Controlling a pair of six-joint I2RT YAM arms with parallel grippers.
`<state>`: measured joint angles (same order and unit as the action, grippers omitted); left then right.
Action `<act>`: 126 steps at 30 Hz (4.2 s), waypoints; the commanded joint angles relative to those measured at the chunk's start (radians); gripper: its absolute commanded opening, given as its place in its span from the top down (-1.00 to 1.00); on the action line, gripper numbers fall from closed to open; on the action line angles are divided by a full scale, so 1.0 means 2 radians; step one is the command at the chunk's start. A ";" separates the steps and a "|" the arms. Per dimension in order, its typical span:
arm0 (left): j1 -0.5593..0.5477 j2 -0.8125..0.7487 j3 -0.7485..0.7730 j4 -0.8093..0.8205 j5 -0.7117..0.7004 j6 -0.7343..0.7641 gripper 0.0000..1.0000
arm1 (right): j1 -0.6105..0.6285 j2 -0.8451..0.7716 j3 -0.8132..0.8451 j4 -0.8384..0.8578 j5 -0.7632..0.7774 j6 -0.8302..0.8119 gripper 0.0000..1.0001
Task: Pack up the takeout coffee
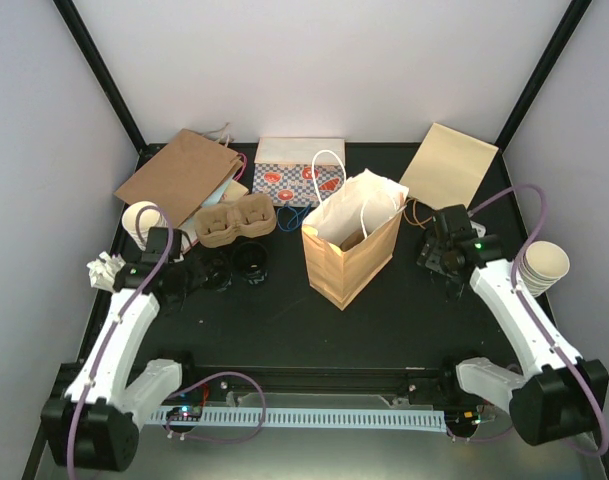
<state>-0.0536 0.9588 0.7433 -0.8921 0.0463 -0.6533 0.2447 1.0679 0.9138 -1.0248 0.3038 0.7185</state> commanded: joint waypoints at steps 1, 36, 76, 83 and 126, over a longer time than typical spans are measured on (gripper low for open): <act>0.000 -0.077 -0.014 -0.050 0.045 -0.011 0.97 | -0.011 0.036 0.033 0.043 -0.014 -0.021 -0.86; -0.522 -0.054 -0.091 0.155 -0.055 -0.304 0.97 | -0.084 0.302 0.147 0.125 -0.072 -0.063 -0.97; -0.578 0.062 -0.013 0.123 -0.099 -0.295 0.97 | -0.101 0.305 0.154 0.122 -0.091 -0.071 -0.58; -0.580 0.076 -0.006 0.111 -0.101 -0.291 0.97 | -0.101 0.289 0.161 0.109 -0.094 -0.073 -0.58; -0.591 0.129 0.022 0.114 -0.097 -0.287 0.96 | -0.087 0.247 0.127 0.090 -0.091 -0.095 -0.60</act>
<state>-1.2263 1.2064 0.7422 -0.6582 -0.1349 -1.2327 0.0662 1.5753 1.1885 -0.8455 0.1276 0.5381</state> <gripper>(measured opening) 0.028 0.798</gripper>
